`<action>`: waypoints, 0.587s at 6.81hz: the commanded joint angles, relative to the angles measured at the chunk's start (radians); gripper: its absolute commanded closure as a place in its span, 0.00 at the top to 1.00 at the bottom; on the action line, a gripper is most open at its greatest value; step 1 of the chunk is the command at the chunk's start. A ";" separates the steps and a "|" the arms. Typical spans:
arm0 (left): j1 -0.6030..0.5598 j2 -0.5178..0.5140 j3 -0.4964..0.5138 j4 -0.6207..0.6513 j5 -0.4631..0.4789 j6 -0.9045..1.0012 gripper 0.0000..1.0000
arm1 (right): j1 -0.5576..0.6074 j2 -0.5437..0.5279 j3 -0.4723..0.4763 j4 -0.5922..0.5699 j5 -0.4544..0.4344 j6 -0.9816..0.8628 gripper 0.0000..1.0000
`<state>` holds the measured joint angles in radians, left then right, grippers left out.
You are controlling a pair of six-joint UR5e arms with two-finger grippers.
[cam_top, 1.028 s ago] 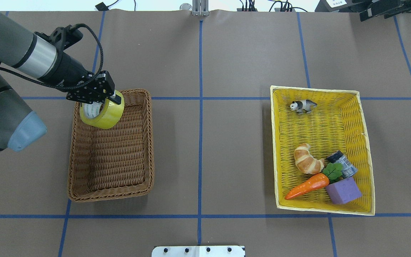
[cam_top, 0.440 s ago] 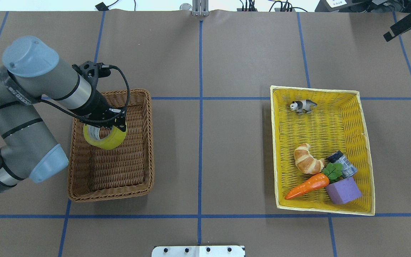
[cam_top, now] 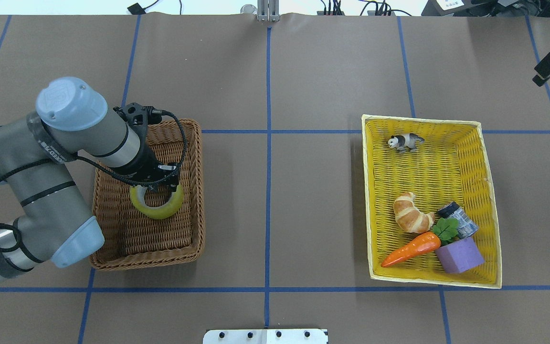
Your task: Move tape to another basket
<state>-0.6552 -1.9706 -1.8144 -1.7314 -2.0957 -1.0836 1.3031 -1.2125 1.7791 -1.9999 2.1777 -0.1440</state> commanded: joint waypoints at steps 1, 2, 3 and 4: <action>-0.006 0.010 -0.064 0.038 0.079 0.046 0.98 | 0.040 -0.042 0.005 -0.050 0.060 -0.023 1.00; -0.077 0.027 -0.121 0.129 0.071 0.148 0.98 | 0.056 -0.050 -0.013 -0.043 0.123 -0.022 1.00; -0.177 0.067 -0.216 0.273 0.062 0.354 0.98 | 0.057 -0.048 -0.013 -0.028 0.105 -0.028 1.00; -0.322 0.074 -0.214 0.362 -0.022 0.466 0.98 | 0.077 -0.070 -0.039 -0.001 0.097 -0.029 1.00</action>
<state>-0.8364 -1.9152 -1.9949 -1.4852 -2.0548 -0.7691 1.3630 -1.2653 1.7605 -2.0253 2.2780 -0.1708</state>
